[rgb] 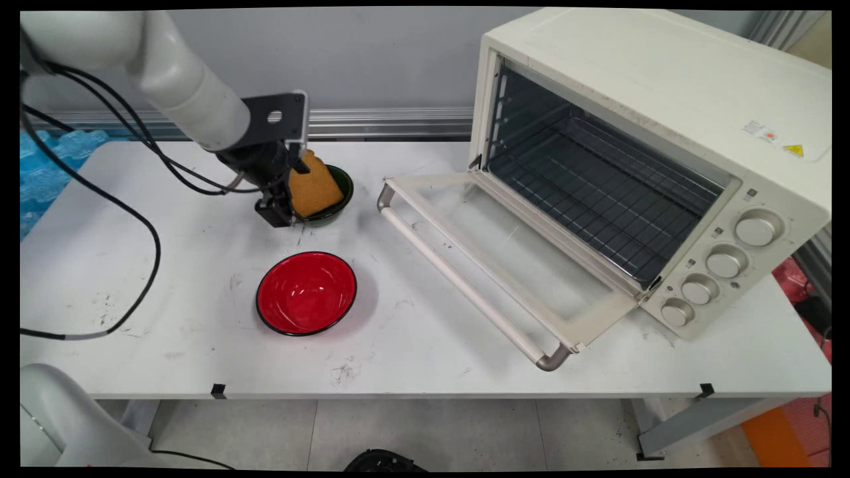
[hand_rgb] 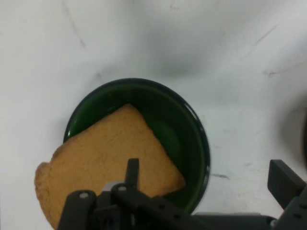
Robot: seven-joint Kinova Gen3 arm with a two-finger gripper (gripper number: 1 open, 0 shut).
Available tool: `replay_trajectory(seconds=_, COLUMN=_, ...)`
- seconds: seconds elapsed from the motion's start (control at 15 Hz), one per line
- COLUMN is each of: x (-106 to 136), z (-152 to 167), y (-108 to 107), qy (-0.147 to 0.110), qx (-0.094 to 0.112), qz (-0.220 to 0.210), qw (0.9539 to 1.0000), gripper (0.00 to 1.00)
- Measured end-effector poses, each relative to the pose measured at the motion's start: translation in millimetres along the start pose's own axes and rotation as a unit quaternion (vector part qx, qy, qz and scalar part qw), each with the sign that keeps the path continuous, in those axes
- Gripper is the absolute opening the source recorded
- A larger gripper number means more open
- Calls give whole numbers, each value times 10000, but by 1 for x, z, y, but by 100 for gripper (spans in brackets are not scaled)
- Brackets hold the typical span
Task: Close the oven
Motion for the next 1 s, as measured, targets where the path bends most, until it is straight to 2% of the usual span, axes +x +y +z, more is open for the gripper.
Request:
replay_trajectory(seconds=0.33, x=0, z=-44, y=12, qy=91, qx=-164, qz=-245, qw=9995, gripper=100)
replay_trajectory(seconds=0.73, x=-5, z=-83, y=35, qy=158, qx=-514, qz=-571, qw=9969, gripper=100)
replay_trajectory(seconds=1.0, x=-4, z=-102, y=52, qy=229, qx=-789, qz=-818, qw=9933, gripper=100)
